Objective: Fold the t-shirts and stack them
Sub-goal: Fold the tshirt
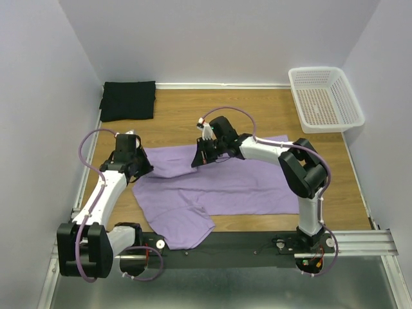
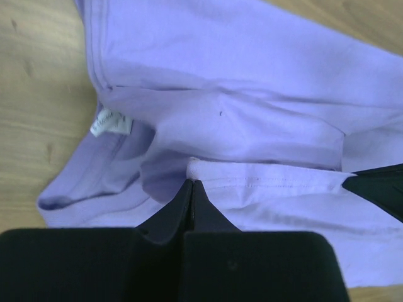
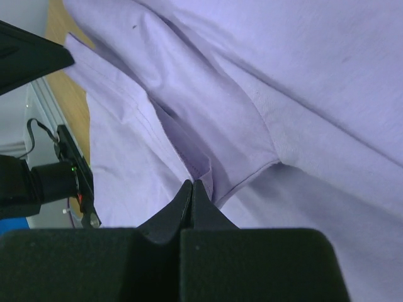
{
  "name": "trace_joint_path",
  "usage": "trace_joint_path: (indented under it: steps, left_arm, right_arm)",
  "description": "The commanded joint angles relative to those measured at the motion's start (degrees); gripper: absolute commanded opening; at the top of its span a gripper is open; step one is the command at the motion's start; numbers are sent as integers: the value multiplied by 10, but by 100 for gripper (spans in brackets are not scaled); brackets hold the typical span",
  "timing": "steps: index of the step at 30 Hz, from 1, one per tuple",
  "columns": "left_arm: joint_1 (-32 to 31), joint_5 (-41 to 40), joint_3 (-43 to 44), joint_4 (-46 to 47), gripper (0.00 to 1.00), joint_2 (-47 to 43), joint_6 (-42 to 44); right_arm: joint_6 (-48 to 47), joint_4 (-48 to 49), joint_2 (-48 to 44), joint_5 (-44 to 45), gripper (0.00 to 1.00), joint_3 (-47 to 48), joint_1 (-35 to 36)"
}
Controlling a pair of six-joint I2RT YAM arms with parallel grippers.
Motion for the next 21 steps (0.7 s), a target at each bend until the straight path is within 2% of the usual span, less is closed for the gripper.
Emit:
trace_joint_path:
  steps: [1, 14, 21]
  left_arm:
    - [-1, 35, -24, -16, 0, -21, -20]
    - [-1, 45, -49, -48, 0, -59, -35]
    - [-2, 50, -46, -71, 6, -66, -30]
  right_arm:
    - [4, -10, -34, -3, 0, -29, 13]
    - [7, -14, -61, -15, 4, -78, 16]
    - [6, -19, -53, -21, 7, -87, 18]
